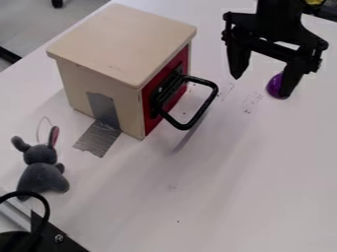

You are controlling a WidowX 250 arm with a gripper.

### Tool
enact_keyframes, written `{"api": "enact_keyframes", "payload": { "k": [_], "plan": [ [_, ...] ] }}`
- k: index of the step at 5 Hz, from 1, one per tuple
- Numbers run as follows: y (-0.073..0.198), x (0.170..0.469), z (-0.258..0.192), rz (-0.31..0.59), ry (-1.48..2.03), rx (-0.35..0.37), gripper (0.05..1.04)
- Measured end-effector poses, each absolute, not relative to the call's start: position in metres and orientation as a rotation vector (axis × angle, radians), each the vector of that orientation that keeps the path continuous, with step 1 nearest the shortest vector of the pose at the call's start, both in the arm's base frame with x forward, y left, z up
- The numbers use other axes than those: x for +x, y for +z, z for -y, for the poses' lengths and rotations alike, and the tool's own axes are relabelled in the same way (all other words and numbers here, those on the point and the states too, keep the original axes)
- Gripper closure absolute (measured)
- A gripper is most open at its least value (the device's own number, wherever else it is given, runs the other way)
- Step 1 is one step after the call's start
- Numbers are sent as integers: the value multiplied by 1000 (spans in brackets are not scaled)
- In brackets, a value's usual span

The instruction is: Opened the drawer

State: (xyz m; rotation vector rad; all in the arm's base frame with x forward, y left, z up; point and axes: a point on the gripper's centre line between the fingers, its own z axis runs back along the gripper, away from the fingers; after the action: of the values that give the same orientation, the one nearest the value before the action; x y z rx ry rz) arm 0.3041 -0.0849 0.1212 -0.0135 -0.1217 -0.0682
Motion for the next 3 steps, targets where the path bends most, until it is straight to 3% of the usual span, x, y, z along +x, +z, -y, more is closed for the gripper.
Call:
{"api": "enact_keyframes", "payload": {
  "k": [3],
  "plan": [
    [107,317,46,55,88,13,85]
  ]
}}
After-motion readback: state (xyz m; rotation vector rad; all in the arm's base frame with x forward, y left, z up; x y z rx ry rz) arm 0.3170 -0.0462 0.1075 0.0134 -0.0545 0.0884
